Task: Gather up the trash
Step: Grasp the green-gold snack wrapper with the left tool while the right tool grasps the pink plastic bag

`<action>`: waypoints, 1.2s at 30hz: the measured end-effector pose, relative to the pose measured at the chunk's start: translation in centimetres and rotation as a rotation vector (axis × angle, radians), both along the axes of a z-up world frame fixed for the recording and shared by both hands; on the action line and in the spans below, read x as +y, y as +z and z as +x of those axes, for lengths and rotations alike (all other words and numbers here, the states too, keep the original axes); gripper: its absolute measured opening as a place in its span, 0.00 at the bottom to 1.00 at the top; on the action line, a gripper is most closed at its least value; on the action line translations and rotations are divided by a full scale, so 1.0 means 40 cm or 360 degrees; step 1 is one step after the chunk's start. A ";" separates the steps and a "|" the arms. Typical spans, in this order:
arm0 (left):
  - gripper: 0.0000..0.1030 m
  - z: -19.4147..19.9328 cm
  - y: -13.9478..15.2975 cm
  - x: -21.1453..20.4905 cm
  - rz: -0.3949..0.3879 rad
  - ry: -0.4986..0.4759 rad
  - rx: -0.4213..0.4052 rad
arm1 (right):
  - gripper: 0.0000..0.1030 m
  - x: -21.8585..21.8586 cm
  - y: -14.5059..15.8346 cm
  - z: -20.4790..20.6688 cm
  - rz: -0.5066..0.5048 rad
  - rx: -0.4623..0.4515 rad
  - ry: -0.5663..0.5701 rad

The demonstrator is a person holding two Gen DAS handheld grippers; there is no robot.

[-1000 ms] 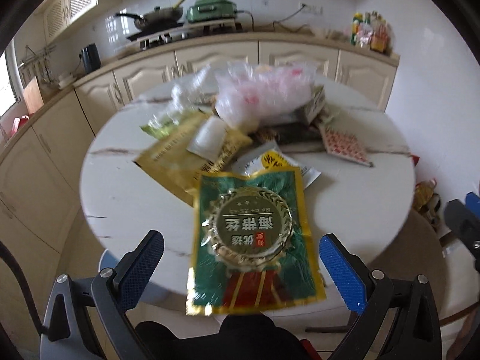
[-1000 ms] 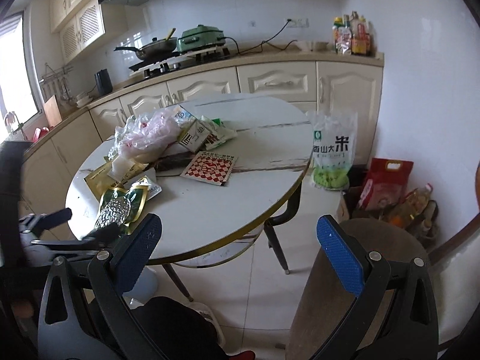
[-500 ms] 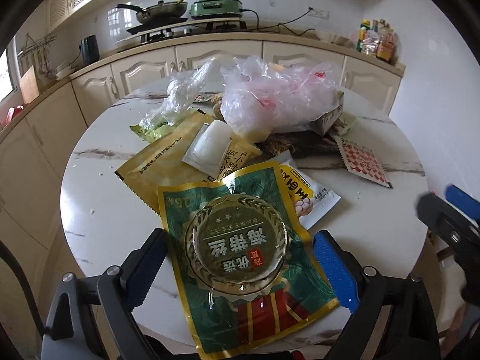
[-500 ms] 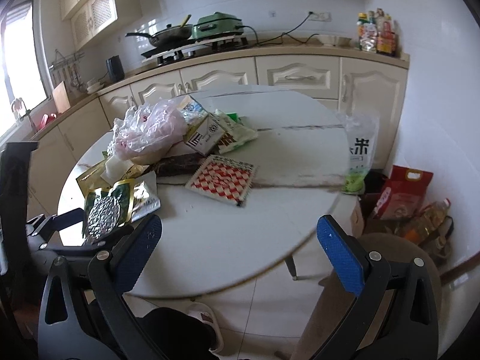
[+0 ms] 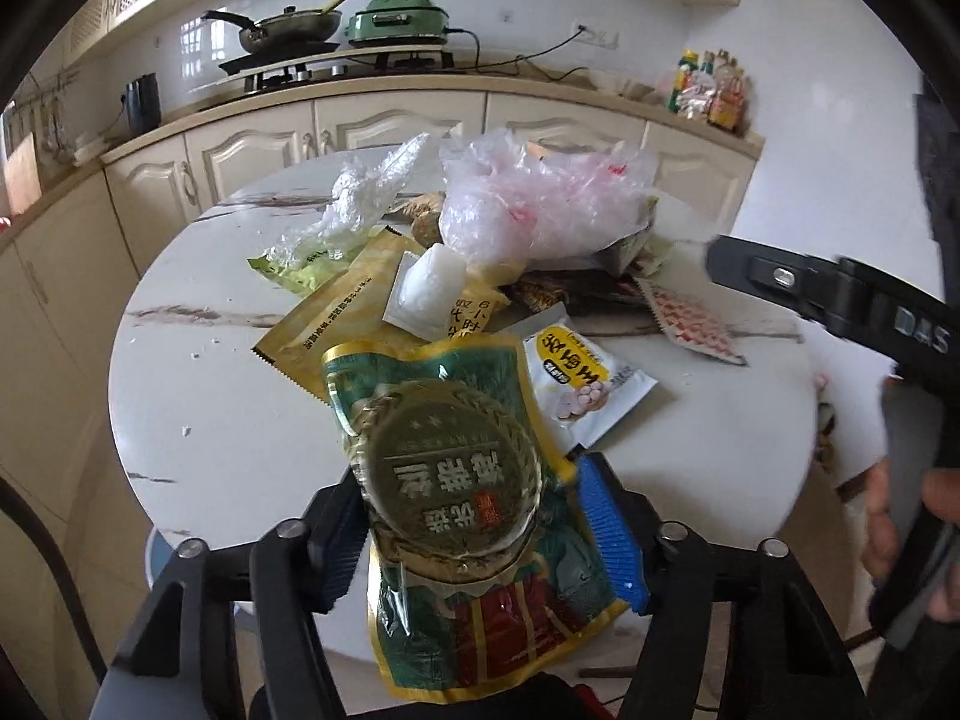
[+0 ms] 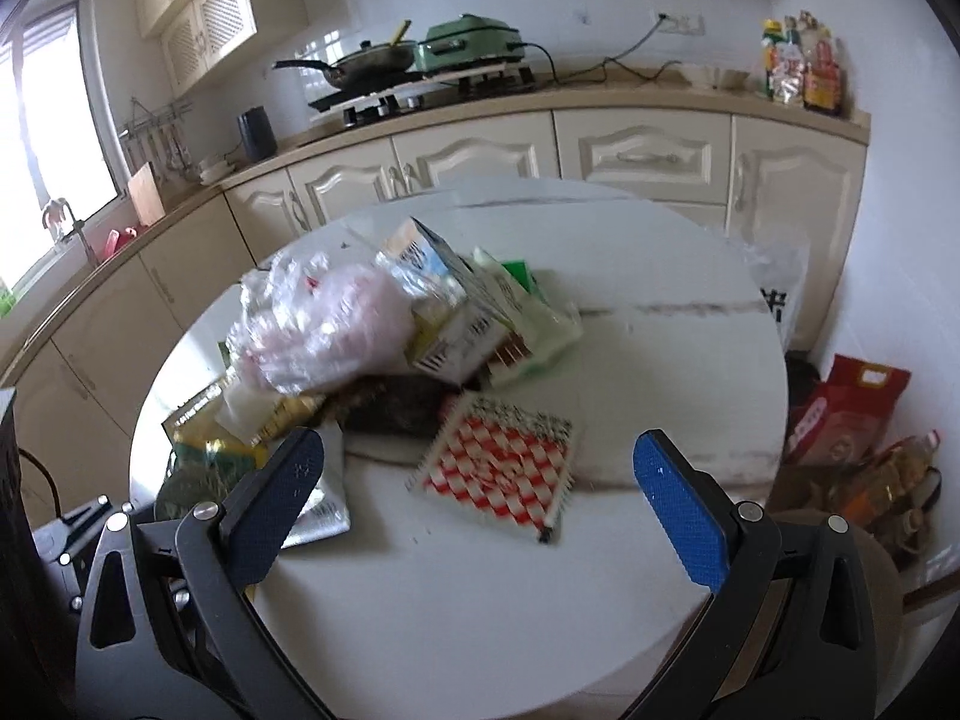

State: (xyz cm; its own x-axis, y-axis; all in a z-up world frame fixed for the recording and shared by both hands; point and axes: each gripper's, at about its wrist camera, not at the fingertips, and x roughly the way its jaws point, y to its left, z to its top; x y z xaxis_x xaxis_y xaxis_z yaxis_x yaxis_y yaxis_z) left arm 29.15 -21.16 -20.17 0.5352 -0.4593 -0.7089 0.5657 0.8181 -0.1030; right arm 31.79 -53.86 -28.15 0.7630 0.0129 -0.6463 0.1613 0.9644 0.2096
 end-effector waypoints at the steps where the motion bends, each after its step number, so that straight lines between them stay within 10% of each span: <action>1: 0.28 0.000 0.010 0.012 -0.0048 -0.0026 0.0014 | 1.00 0.006 0.007 0.006 0.0002 -0.0011 0.0011; 13: 0.15 0.006 0.038 0.074 -0.0247 -0.0147 0.0078 | 0.99 0.056 0.024 0.135 0.0349 -0.0071 -0.0021; 20: 0.10 -0.007 0.054 0.096 -0.0315 -0.0215 0.0080 | 0.43 0.061 -0.008 0.188 0.0337 -0.0029 -0.0041; 36: 0.05 -0.032 0.131 0.121 -0.0359 -0.0184 -0.0093 | 0.28 0.094 0.116 0.097 0.0079 -0.0344 0.0040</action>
